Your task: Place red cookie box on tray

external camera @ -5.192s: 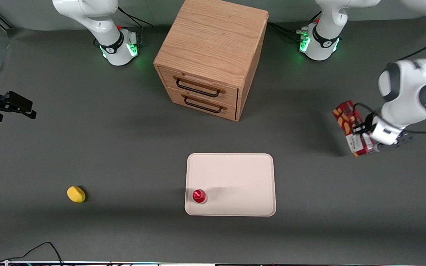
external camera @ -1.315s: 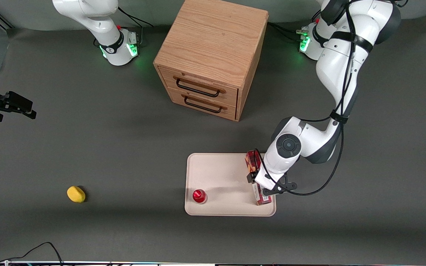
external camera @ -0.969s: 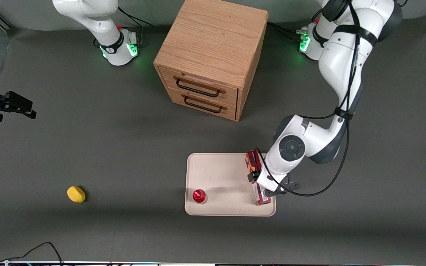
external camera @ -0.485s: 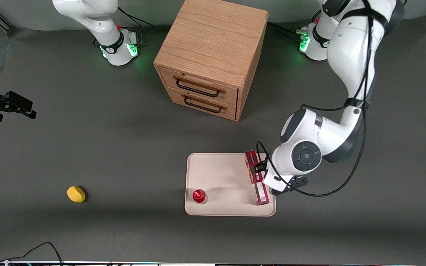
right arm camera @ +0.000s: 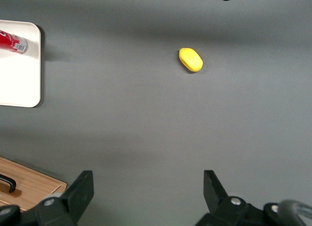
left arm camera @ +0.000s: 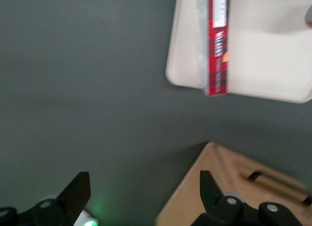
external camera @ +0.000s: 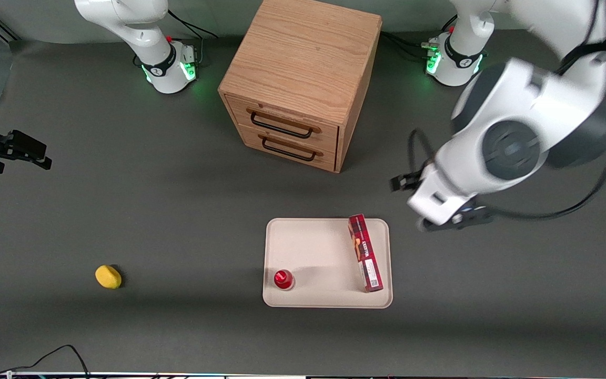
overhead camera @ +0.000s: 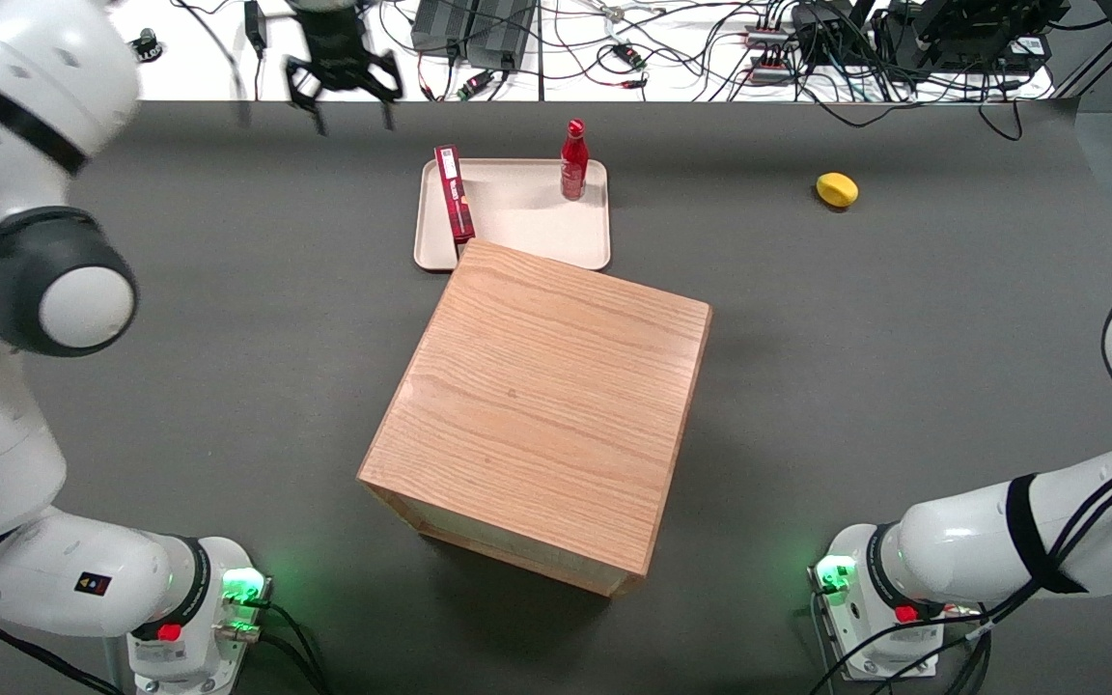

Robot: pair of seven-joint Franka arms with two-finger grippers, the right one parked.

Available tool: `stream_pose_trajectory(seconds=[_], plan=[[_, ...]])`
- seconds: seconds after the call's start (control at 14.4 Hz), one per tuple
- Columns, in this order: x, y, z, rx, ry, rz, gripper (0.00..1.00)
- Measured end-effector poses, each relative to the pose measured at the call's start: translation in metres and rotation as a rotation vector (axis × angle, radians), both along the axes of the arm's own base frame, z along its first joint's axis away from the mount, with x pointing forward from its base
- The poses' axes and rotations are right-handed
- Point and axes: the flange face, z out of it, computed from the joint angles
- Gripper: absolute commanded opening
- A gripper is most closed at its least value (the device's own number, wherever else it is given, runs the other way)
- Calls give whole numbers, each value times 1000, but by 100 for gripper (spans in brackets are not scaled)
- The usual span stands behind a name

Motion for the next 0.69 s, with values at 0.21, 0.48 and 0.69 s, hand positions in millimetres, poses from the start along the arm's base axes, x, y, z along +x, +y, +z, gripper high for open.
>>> stream_pose_trajectory(seconds=[0.21, 0.48, 0.69], plan=[[-15, 76, 38, 14, -21, -89, 100], [-62, 173, 63, -1, -30, -157, 100], [-94, 217, 75, -5, -102, -224, 100]])
